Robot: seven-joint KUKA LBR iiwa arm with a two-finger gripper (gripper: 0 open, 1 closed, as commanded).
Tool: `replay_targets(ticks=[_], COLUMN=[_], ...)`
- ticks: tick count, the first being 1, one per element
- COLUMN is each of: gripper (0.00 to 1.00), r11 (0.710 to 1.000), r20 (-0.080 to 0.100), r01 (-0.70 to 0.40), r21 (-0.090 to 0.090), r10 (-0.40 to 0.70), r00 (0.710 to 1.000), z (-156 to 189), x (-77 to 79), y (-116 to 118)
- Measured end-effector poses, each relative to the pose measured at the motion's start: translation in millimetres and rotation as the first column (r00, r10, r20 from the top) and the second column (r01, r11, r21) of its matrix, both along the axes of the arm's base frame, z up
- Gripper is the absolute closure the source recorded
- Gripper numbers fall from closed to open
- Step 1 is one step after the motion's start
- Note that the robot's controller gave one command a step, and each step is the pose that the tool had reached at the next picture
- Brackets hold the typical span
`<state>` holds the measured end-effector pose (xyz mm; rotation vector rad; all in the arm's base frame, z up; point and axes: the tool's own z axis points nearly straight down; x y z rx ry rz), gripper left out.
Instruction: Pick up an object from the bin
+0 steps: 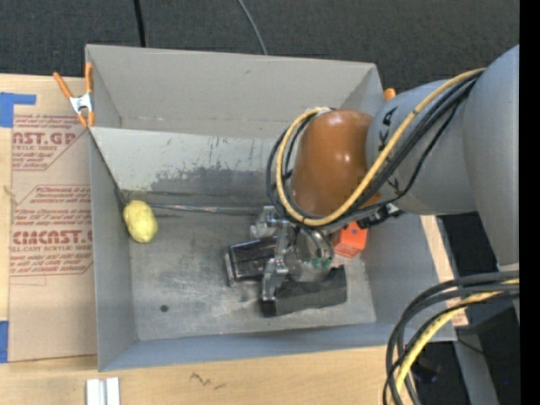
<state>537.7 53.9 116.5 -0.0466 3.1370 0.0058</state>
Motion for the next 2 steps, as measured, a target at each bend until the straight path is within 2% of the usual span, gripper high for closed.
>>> replay_targets(ticks=[1,2], gripper=[1.00,1.00], r11=[1.000,1.000], r20=[0.000,-0.001], r01=[-0.006,-0.005], r21=[-0.002,-0.004], r10=[0.006,0.005], r00=[1.000,1.000], z=[28,31], x=[26.7,37.2], y=[-6,-8])
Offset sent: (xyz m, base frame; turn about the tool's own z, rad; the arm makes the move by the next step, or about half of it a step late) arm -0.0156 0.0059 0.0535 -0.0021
